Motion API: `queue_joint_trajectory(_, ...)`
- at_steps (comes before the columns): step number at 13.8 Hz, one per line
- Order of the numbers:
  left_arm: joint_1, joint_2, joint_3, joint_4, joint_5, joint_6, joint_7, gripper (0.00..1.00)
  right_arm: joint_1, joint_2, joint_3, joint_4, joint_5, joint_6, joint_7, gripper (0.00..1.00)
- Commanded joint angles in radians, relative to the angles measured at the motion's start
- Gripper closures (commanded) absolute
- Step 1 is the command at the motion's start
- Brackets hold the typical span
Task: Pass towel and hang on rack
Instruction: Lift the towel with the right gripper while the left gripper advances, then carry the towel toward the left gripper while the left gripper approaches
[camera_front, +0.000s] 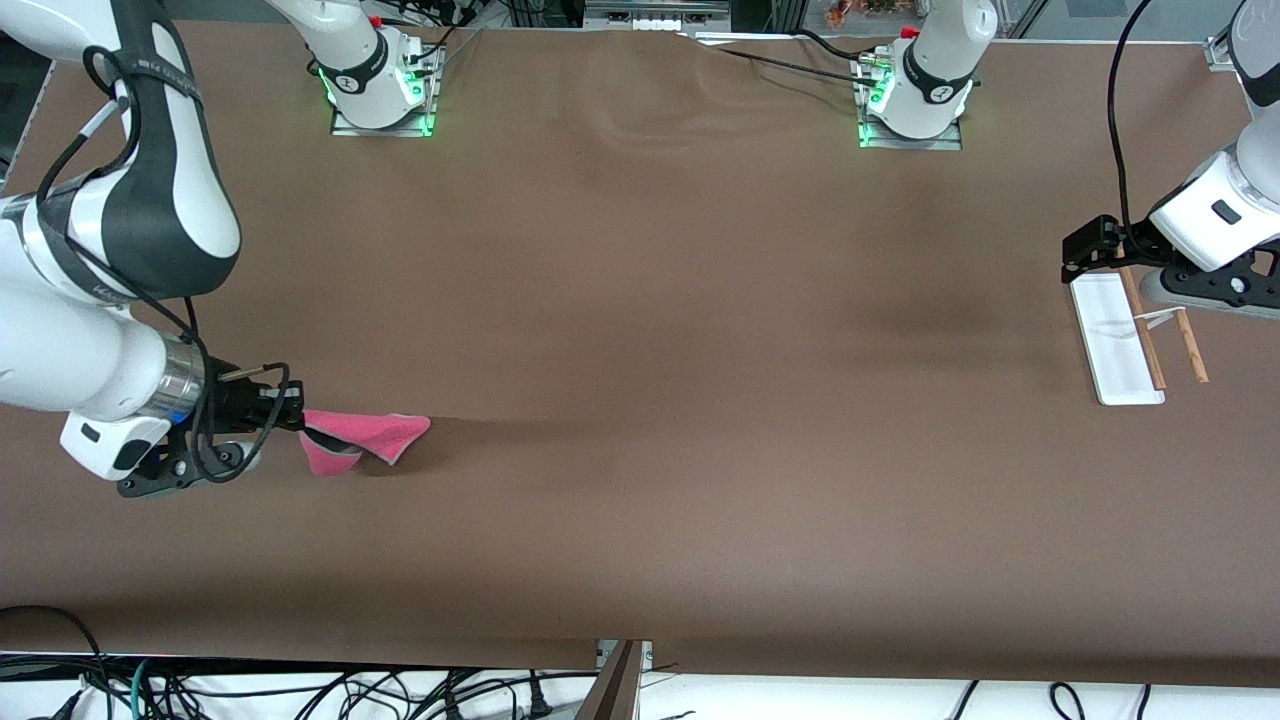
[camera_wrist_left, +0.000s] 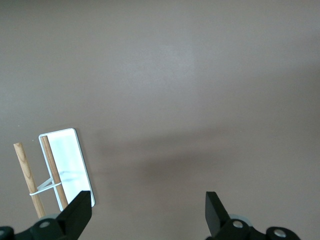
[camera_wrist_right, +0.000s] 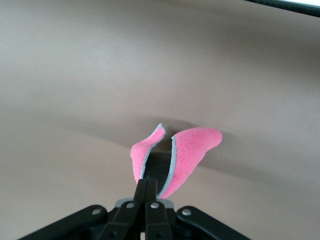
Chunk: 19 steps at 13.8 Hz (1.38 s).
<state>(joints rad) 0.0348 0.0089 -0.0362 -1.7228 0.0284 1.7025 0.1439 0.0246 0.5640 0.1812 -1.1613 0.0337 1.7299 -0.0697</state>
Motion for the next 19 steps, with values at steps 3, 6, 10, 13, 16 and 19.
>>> queue_joint_trajectory(3, -0.006, 0.042, -0.011, 0.029, 0.002, -0.038, 0.023, 0.0, 0.087, -0.071, 0.015, 0.011, 0.008, -0.024, 0.12, 1.0)
queue_joint_trajectory(6, -0.07, 0.095, -0.011, 0.087, 0.001, -0.043, 0.025, 0.0, 0.139, -0.098, 0.015, 0.022, 0.008, -0.023, 0.16, 1.0)
queue_joint_trajectory(10, -0.13, 0.151, -0.011, 0.114, -0.126, -0.043, 0.042, 0.0, 0.224, -0.113, 0.015, 0.08, 0.009, -0.023, 0.234, 1.0)
queue_joint_trajectory(13, -0.119, 0.184, -0.011, 0.114, -0.324, -0.04, 0.123, 0.0, 0.299, -0.113, 0.015, 0.095, 0.006, -0.009, 0.271, 1.0)
queue_joint_trajectory(16, -0.118, 0.238, -0.011, 0.111, -0.555, -0.032, 0.225, 0.0, 0.38, -0.113, 0.014, 0.101, 0.002, 0.014, 0.31, 1.0)
queue_joint_trajectory(19, -0.115, 0.278, -0.01, 0.101, -0.691, -0.026, 0.446, 0.0, 0.448, -0.113, 0.014, 0.12, -0.001, 0.04, 0.314, 1.0)
